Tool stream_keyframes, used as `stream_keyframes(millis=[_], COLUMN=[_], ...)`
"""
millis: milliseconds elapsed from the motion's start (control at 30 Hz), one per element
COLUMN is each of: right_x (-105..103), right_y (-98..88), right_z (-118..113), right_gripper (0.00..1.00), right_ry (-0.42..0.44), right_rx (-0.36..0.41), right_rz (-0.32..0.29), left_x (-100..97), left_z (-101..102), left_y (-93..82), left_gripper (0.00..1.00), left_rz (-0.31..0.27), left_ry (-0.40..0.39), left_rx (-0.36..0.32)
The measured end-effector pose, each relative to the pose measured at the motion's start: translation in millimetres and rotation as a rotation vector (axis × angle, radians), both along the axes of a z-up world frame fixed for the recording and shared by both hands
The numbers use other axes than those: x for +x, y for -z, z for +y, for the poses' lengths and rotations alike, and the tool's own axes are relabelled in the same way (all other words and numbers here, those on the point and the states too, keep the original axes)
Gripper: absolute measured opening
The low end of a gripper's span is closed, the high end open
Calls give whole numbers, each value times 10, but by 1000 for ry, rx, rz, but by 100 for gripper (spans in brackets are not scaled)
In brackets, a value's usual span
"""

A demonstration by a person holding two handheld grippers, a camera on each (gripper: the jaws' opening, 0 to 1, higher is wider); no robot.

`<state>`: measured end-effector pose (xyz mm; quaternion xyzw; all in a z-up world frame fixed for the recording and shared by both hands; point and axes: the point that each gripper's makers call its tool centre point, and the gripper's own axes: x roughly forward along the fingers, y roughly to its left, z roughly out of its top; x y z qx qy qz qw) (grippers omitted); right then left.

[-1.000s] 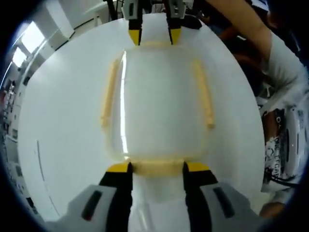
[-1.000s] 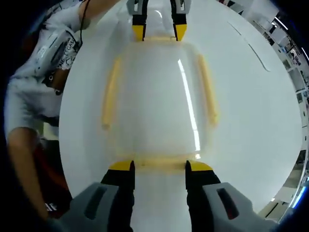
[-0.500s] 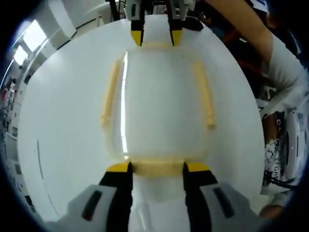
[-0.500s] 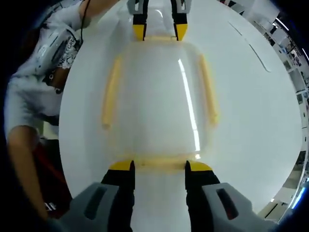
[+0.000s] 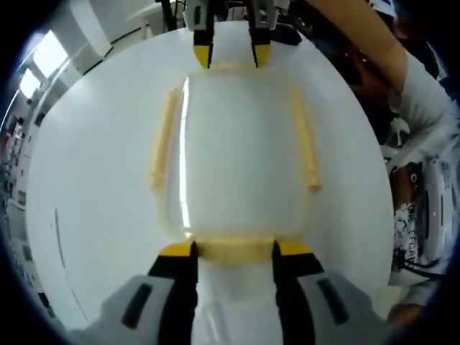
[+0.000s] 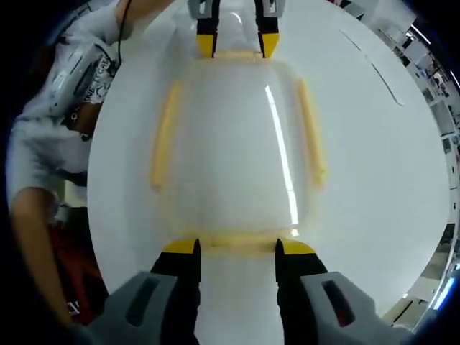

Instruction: Snap each plastic latch of the storage box into its locked position after aligning the lid with the box until every specified latch is closed and the lid sits flush.

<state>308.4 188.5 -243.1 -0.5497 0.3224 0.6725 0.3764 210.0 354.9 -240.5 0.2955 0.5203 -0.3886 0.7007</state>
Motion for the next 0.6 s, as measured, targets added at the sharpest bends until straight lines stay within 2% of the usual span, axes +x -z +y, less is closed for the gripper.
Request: stream_keyframes(millis=[400,600], right_x=[-6,-2], right_y=[18,41], right_z=[16,53], right_gripper=[41,41], right_ry=[5,4], right_rx=[-47,-105], right_rz=[-29,-64], left_x=[12,14], left_z=[17,51], left_y=[19,30], left_gripper=[40,40], left_rz=[35,42], left_ry=[25,27], left_rx=[56,70])
